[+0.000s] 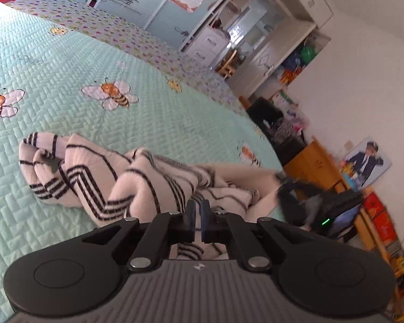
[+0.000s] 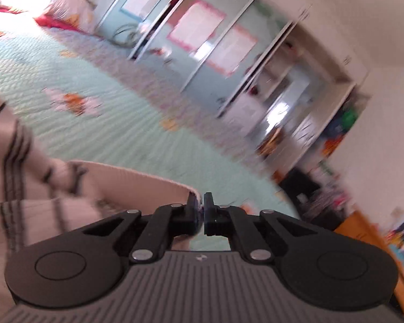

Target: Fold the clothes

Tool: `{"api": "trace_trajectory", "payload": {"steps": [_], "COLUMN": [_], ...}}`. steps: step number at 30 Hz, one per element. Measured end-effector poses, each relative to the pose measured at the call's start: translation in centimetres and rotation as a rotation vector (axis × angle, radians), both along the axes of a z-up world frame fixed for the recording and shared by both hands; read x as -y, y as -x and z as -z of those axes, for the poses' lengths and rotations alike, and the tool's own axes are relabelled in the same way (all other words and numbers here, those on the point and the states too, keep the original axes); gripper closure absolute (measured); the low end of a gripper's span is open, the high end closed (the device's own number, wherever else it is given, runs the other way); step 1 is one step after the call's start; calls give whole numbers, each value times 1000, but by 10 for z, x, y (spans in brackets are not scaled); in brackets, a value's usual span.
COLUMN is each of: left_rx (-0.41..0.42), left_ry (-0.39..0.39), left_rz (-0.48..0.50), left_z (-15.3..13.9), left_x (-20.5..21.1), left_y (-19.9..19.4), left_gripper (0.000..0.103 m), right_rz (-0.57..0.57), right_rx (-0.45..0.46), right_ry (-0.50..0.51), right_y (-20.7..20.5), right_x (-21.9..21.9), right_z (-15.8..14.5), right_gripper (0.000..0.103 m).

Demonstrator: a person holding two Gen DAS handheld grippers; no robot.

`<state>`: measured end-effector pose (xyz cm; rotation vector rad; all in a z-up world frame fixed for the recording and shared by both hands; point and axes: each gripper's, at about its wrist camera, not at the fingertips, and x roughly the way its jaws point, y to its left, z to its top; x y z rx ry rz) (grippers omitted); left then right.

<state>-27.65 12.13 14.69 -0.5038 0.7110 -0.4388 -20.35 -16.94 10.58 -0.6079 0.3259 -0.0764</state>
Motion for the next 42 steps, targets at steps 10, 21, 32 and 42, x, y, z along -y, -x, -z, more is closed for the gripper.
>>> {"api": "trace_trajectory", "payload": {"steps": [10, 21, 32, 42], "left_rx": [109, 212, 73, 202], "left_ry": [-239, -647, -619, -273], "left_rz": [171, 325, 243, -210], "left_z": [9, 41, 70, -37], "left_x": [69, 145, 153, 21], "left_y": [-29, -101, -132, -61], "left_gripper": [66, 47, 97, 99], "right_rz": [269, 232, 214, 77], "right_rx": [-351, -449, -421, -224], "right_ry": [-491, -834, -894, -1263], "right_y": [-35, -13, 0, 51], "right_x": [130, 150, 152, 170], "right_z": [47, 90, 96, 49], "right_gripper": [100, 97, 95, 50]}}
